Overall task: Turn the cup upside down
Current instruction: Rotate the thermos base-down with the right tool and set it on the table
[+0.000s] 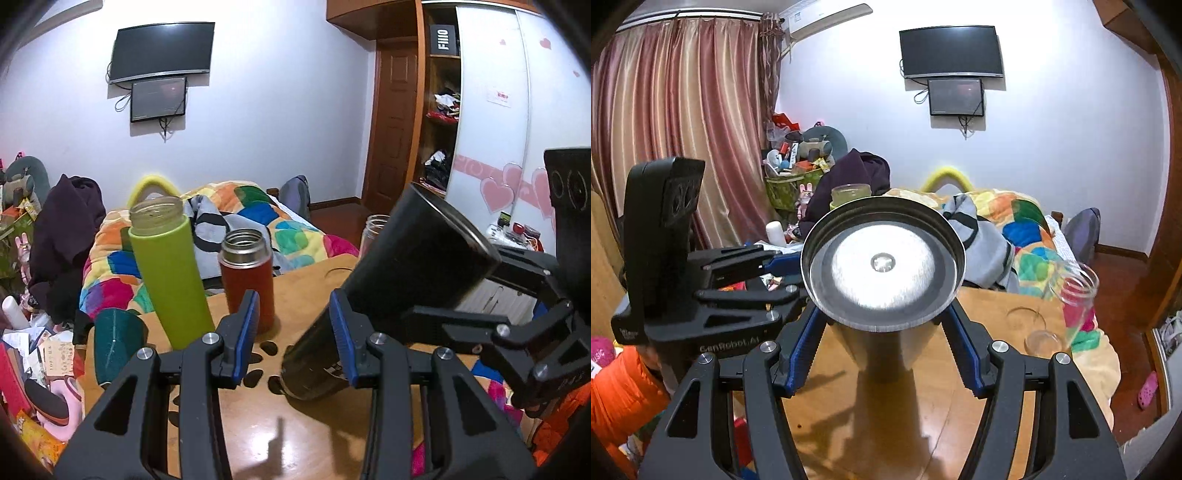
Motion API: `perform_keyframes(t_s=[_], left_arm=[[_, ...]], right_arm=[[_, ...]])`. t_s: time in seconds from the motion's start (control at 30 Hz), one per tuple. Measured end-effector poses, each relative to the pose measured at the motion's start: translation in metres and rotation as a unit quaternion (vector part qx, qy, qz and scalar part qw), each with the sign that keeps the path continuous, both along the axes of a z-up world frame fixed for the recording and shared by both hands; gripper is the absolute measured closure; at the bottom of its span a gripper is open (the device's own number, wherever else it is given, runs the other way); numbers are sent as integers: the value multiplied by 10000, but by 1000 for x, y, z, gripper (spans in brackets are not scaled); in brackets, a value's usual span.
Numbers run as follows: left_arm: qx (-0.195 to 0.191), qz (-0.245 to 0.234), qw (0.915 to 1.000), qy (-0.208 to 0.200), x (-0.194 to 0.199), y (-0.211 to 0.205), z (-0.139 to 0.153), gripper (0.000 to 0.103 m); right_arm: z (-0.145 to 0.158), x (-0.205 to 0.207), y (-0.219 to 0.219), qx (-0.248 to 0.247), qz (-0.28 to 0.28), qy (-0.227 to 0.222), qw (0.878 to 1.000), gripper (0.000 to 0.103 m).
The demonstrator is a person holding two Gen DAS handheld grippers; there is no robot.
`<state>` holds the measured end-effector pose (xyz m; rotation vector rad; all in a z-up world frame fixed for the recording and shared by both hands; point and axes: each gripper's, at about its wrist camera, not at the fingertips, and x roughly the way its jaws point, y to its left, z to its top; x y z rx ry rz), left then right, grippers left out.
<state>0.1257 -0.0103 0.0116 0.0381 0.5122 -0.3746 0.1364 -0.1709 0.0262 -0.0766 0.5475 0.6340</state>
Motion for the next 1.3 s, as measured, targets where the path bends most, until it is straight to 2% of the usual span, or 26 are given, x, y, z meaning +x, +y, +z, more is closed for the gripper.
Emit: perform_keyframes(t_s=[0.17,0.33,0.5,0.57,0.63,0.93,1.23,1.3], left_arm=[[-98,138,9998,111,8,12,-4,64],[-10,298,9994,165,12,16,-10,64],[-140,426,9986,279,20,25,-14,63],[-185,471,9983,300,22,29,-15,61],[-215,526,9980,270,20,32,-16,53],[-78,690,9976,-65,0,37,-13,27],[-39,775,9969,-103,-12,47,-14,25],[-69,792,9968,-119,-15,47,-14,23]], right_arm=[[1,12,12,-98,87,0,9999,42],[2,24,21,-121,65,59,9999,42],[2,36,30,-155,88,117,9998,42],[2,39,32,-151,106,150,9997,42],[2,38,34,-150,109,152,9997,42],[0,46,42,-156,156,216,9995,42],[-2,46,40,-171,98,238,9995,41],[-4,42,38,-207,48,198,9996,29]])
